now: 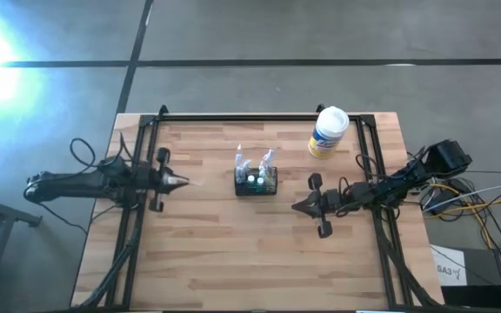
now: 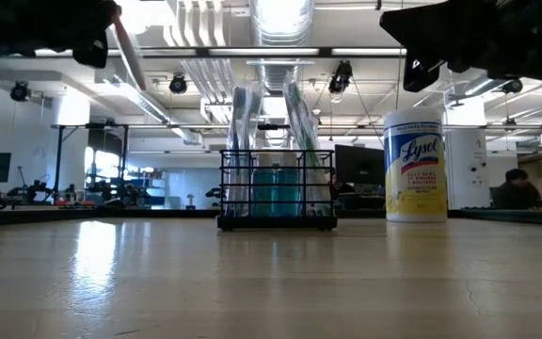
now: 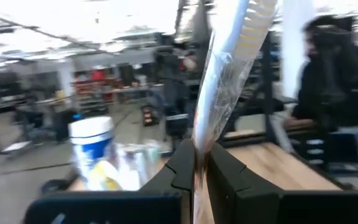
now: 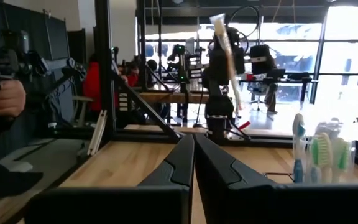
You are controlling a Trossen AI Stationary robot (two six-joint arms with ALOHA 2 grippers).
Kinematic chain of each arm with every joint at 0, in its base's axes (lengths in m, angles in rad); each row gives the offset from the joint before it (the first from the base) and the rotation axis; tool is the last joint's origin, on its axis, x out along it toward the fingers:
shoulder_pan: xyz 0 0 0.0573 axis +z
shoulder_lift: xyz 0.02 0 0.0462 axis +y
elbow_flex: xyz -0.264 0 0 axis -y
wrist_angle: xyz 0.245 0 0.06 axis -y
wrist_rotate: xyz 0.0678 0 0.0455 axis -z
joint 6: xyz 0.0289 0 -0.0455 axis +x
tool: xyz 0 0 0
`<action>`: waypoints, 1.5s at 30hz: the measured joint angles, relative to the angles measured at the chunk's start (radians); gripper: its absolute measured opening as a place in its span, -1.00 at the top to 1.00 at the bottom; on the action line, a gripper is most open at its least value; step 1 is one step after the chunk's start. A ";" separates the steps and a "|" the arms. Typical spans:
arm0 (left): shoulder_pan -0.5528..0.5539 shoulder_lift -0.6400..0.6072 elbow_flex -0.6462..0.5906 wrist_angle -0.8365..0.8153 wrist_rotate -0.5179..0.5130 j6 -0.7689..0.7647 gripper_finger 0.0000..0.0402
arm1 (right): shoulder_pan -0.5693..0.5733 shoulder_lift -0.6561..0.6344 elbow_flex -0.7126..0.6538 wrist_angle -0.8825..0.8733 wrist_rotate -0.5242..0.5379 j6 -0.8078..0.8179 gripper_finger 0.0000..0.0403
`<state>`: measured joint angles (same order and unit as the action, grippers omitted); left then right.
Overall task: Pick & Place toothbrushing station
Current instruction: Put the orange toothbrush into the black wire organizer
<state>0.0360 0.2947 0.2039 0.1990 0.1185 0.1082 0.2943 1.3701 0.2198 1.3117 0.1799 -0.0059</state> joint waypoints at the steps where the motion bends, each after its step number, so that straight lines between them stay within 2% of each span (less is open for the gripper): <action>1: 0.000 0.010 0.006 0.010 -0.027 0.000 0.89 | 0.000 0.000 0.002 0.000 0.000 -0.001 0.96; 4: 0.002 0.057 0.027 0.053 -0.060 -0.030 0.89 | 0.000 0.000 0.003 0.000 0.002 -0.016 0.96; 14: 0.002 0.311 0.162 0.101 -0.058 -0.100 0.89 | 0.000 0.000 0.011 0.056 0.006 0.003 0.96; 20: 0.002 0.499 0.239 0.183 -0.037 -0.094 0.89 | 0.000 -0.001 0.026 0.055 0.006 0.003 0.96; 27: 0.002 0.683 0.252 0.346 -0.022 -0.086 0.89 | 0.000 -0.001 0.026 0.045 0.006 0.017 0.96; 35: 0.009 0.803 0.293 0.365 -0.024 -0.060 0.89 | 0.000 0.000 0.026 0.028 0.006 0.021 0.96; 45: 0.016 0.909 0.313 0.404 -0.121 -0.057 0.89 | 0.000 0.000 0.027 0.029 0.006 0.022 0.96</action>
<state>0.0525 1.2038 0.5170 0.6025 -0.0024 0.0516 0.2943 1.3701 0.2466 1.3407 0.1856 0.0158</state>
